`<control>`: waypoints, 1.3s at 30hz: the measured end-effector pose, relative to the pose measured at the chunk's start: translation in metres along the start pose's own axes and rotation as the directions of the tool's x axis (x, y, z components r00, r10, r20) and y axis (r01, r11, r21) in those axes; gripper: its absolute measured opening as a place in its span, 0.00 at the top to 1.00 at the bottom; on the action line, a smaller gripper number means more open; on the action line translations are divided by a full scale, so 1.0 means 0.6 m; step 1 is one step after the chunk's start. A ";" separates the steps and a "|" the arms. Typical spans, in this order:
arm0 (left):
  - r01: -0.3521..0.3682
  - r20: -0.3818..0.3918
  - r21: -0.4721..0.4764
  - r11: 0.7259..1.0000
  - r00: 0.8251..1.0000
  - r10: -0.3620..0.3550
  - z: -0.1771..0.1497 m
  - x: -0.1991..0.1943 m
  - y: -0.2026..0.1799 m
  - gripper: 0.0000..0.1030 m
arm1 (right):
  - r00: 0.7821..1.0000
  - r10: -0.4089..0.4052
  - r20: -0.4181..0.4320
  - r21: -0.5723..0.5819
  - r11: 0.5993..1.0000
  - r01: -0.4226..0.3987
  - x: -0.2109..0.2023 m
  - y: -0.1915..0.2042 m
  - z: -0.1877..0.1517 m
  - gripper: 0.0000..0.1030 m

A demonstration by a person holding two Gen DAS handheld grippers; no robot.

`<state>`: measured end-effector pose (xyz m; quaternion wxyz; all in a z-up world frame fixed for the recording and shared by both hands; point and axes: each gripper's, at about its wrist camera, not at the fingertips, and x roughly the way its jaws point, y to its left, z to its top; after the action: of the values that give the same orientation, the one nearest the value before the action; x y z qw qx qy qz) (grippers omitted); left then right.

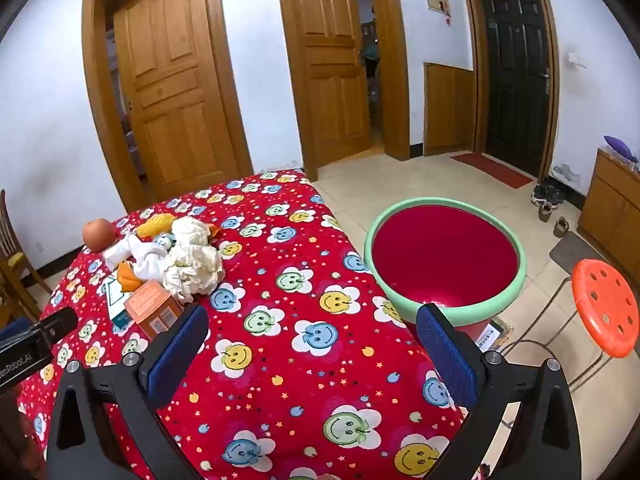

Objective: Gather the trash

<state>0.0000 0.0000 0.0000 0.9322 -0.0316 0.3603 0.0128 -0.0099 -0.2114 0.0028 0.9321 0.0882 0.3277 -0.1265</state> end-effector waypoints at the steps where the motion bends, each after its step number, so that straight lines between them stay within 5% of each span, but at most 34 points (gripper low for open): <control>1: 0.002 0.006 -0.002 1.000 1.000 -0.002 0.000 0.000 0.000 0.01 | 1.000 0.001 0.001 0.000 1.000 -0.001 0.000 0.000 0.000 0.00; 39: 0.010 -0.003 -0.009 1.000 1.000 -0.010 -0.003 -0.001 0.004 0.01 | 1.000 0.000 -0.006 0.001 1.000 0.000 -0.004 -0.001 0.002 0.00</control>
<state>-0.0014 0.0021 -0.0010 0.9316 -0.0375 0.3614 0.0098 -0.0112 -0.2120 0.0055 0.9311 0.0892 0.3302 -0.1266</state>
